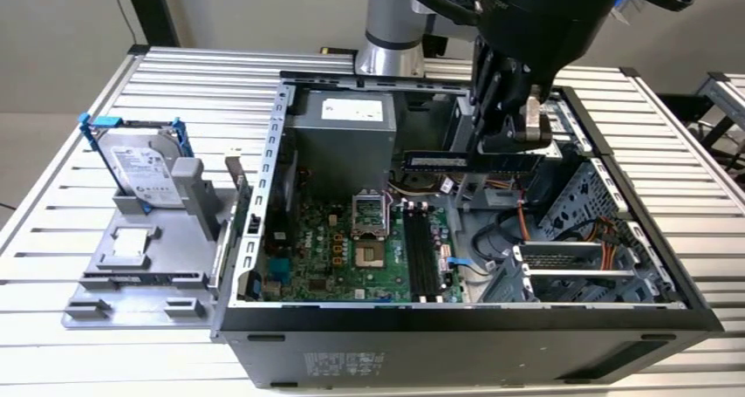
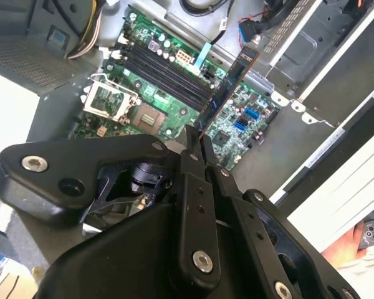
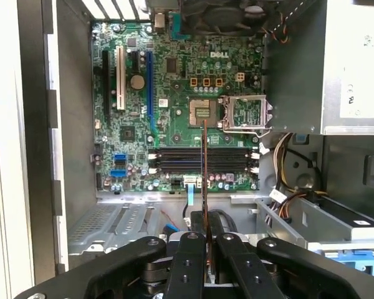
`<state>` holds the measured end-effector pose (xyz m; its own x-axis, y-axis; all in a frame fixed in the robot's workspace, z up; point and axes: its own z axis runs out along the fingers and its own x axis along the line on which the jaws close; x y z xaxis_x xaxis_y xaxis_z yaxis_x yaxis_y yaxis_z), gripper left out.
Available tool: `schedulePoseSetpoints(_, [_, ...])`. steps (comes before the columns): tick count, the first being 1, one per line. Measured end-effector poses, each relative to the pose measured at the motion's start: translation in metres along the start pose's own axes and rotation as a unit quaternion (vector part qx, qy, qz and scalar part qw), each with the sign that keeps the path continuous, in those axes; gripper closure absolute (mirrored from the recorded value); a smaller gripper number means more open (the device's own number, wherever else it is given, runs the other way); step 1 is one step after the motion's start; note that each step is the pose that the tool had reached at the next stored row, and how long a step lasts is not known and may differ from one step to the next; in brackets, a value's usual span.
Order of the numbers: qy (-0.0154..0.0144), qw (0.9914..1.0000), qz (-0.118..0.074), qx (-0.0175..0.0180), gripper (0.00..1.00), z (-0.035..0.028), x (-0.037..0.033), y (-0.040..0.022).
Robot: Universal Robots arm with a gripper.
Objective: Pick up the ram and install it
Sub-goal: 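Insert the ram into the slot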
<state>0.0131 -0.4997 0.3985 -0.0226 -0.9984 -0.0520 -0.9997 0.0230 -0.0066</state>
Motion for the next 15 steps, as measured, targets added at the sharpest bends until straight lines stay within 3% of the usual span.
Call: schedulePoseSetpoints(15, [0.0, 1.0, 0.001, 0.0001, 1.0, 0.0, 0.0, -0.0008])
